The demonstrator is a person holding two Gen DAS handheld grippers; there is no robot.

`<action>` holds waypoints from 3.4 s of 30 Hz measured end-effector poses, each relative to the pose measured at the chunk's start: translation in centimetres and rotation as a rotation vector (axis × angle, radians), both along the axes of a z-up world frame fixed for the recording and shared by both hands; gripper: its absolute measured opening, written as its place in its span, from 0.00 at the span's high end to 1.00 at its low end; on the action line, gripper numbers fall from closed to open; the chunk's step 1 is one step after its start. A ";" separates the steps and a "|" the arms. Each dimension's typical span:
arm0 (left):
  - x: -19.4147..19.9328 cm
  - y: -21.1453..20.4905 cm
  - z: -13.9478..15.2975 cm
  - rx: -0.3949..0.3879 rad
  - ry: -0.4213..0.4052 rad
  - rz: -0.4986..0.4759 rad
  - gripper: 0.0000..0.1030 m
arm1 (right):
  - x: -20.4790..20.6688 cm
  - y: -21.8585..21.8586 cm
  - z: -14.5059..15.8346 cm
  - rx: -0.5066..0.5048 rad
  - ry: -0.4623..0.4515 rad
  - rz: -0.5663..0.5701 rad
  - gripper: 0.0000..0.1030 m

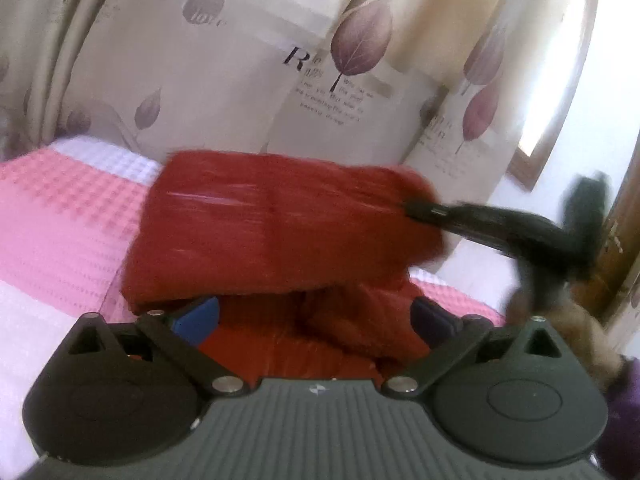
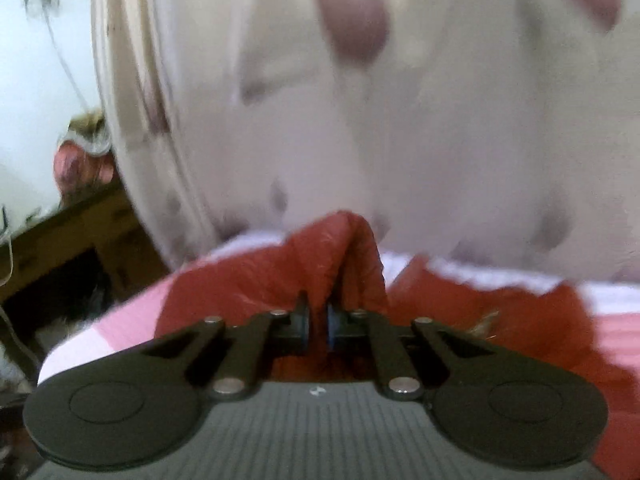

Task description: Fold large clothes

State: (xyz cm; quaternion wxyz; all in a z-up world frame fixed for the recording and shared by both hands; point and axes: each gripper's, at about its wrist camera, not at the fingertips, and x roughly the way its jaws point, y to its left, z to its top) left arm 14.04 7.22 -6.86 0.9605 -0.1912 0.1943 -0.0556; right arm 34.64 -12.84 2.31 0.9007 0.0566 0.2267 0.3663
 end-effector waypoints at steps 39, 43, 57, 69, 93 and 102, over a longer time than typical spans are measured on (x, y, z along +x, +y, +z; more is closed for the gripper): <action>18.1 -3.7 -7.4 0.215 0.236 -0.033 0.11 | 1.6 -15.3 -13.3 0.216 0.469 -0.316 0.87; 18.1 -4.1 -7.4 0.231 0.233 -0.037 0.08 | -1.6 -16.1 -7.6 0.180 0.239 -0.396 0.82; 15.6 -6.4 -3.5 0.317 0.149 -0.011 0.17 | 2.2 -3.5 -9.8 -0.344 0.107 -0.116 0.84; 19.9 -7.7 -7.0 0.363 0.269 -0.057 0.00 | 3.1 -7.0 -10.7 -0.205 0.165 -0.130 0.85; 19.2 -4.6 -6.1 0.414 0.223 0.073 0.04 | 2.3 -6.7 -13.4 -0.282 0.091 -0.156 0.85; 21.8 3.6 -7.9 0.233 0.383 0.199 0.00 | 2.2 -7.0 -13.5 -0.255 0.098 -0.154 0.85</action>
